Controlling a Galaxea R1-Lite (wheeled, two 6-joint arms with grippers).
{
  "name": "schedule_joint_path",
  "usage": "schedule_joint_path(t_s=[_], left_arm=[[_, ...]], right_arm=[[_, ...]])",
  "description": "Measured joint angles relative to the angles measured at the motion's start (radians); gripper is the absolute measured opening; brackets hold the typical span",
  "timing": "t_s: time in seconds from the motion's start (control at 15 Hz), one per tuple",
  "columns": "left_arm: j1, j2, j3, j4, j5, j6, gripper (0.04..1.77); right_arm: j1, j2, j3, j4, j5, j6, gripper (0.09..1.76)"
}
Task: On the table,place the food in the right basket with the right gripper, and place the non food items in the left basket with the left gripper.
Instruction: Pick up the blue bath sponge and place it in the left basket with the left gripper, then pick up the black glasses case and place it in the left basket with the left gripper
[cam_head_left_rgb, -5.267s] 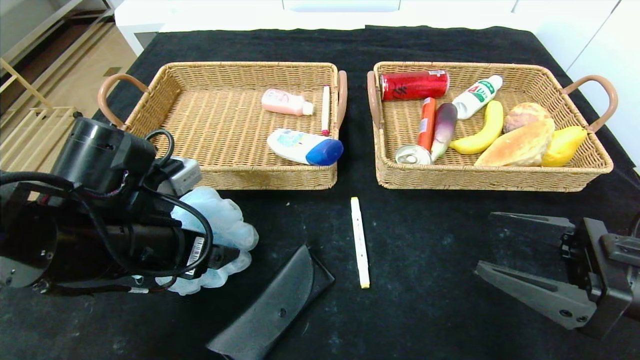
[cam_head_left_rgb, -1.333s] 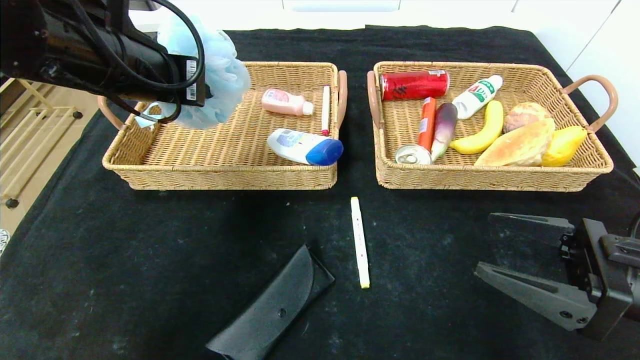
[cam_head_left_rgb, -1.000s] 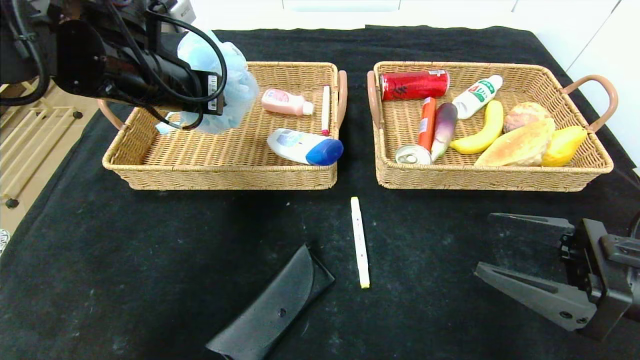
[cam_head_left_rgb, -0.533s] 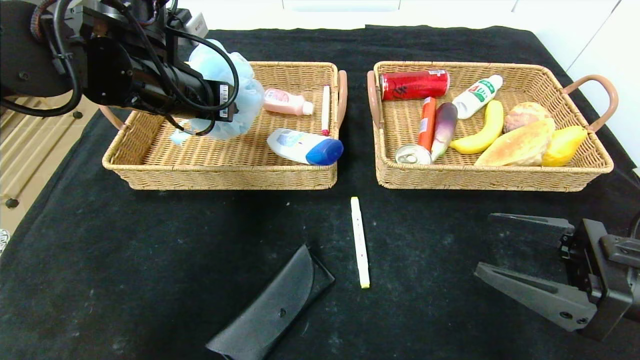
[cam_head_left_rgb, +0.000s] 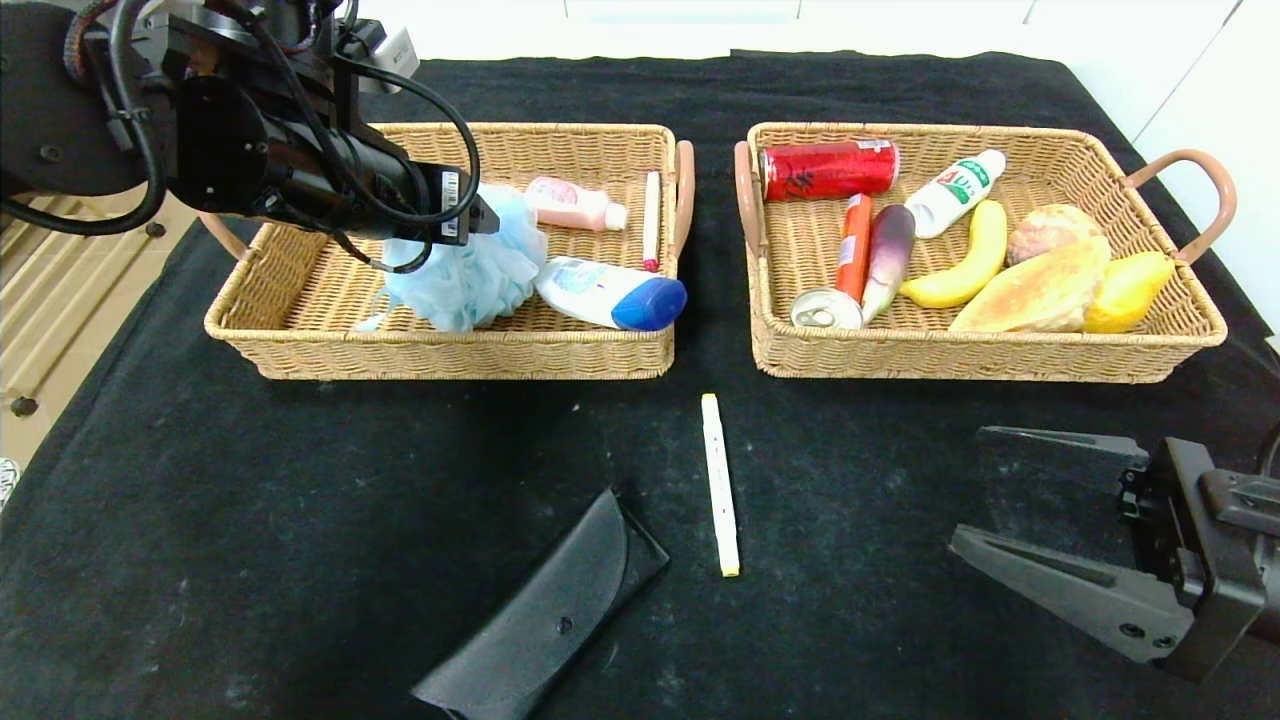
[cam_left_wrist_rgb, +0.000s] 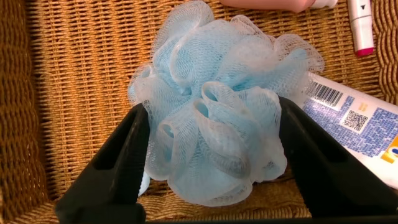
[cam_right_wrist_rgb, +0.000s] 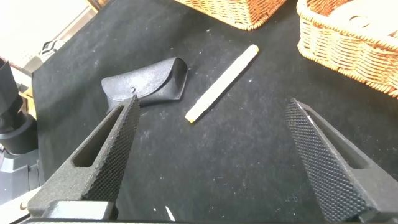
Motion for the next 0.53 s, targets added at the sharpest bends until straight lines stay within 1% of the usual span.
schedule_joint_path(t_s=[0.27, 0.53], left_arm=[[-0.002, -0.012, 0.021, 0.007, 0.001, 0.009, 1.53], [-0.01, -0.061, 0.051, 0.015, 0.002, 0.025, 1.6]], right_arm=[[-0.001, 0.0, 0.0, 0.0, 0.0, 0.0, 1.71], [-0.001, 0.0, 0.0, 0.0, 0.0, 0.0, 1.71]])
